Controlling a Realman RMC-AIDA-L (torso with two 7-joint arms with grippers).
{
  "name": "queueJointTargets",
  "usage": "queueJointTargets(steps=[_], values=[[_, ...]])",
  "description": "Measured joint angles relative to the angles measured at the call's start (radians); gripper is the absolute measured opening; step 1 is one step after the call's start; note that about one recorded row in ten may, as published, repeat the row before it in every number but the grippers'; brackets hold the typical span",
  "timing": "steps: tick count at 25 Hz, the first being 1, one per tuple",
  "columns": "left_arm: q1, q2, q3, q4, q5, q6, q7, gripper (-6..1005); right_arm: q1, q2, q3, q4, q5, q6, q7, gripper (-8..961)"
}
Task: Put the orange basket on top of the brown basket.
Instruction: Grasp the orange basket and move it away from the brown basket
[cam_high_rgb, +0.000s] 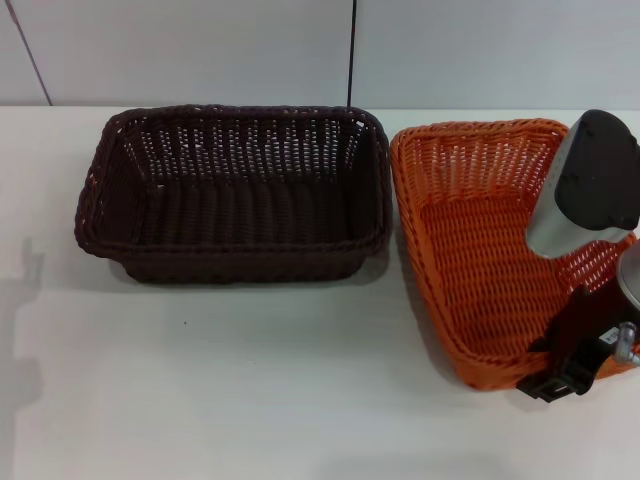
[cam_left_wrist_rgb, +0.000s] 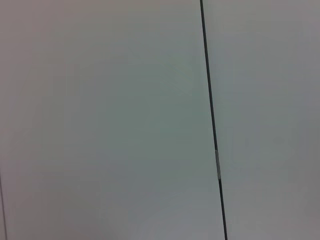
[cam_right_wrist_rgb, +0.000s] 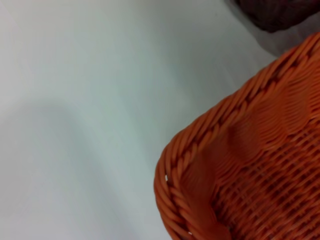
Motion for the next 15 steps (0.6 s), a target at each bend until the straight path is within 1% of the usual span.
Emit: queueJointTargets(steps=[3, 7, 11, 13, 14, 15], values=[[-0.006, 0.001, 0.000, 0.008, 0.000, 0.000, 0.000, 758, 0.001, 0.000, -0.003, -0.006, 0.000, 0.000, 0.001, 484], [-0.017, 0.001, 0.000, 0.026, 0.004, 0.000, 0.000, 758, 0.001, 0.000, -0.005, -0.033, 0.003, 0.000, 0.018, 409], [-0.019, 0.001, -0.001, 0.032, 0.003, 0.000, 0.000, 758, -0.006, 0.001, -0.014, -0.098, 0.002, 0.002, 0.060, 334], [-0.019, 0.001, -0.001, 0.033, 0.003, 0.000, 0.000, 758, -0.009, 0.001, -0.015, -0.167, 0.001, -0.005, 0.091, 297], [-0.019, 0.001, -0.003, 0.034, 0.002, 0.000, 0.000, 758, -0.009, 0.001, -0.015, -0.167, 0.001, -0.005, 0.091, 279], [-0.019, 0.001, -0.003, 0.035, 0.002, 0.000, 0.000, 758, -0.010, 0.001, -0.016, -0.194, 0.000, -0.012, 0.101, 260]])
